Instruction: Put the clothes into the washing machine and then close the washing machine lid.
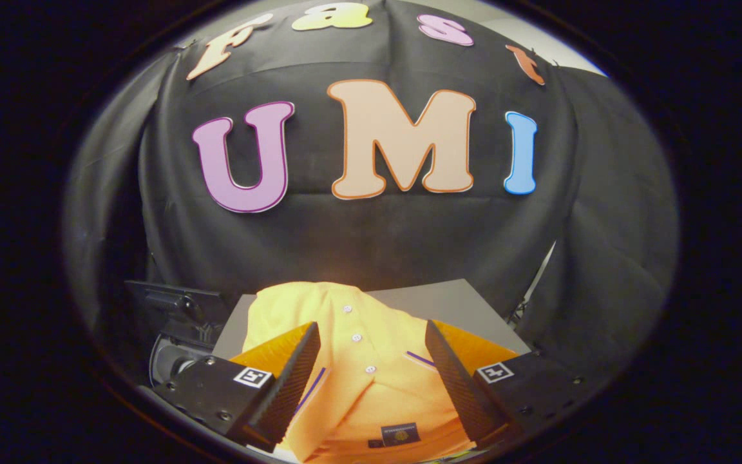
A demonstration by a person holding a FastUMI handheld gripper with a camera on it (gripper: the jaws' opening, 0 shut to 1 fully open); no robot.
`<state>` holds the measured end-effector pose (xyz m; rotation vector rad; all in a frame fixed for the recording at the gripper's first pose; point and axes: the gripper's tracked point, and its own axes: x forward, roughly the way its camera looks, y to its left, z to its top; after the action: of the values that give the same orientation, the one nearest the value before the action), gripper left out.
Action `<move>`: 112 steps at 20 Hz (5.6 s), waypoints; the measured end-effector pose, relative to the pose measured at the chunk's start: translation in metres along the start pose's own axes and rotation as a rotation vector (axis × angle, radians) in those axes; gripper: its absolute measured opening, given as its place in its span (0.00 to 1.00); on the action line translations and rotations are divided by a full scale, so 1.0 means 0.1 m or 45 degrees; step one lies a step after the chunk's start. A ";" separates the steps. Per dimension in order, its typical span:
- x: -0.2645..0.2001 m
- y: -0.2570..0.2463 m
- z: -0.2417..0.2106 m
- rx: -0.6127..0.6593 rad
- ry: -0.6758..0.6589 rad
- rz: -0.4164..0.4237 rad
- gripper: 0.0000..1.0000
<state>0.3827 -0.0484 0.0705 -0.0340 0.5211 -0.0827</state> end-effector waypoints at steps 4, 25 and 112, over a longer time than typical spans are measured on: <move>0.13 -0.10 -0.24 -0.159 0.108 -0.087 1.00; -0.76 0.63 0.06 0.021 -0.113 0.047 0.13; 0.16 3.98 0.27 0.149 -0.348 0.377 0.97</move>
<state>0.4380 0.3473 0.0645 0.1443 0.2431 0.1797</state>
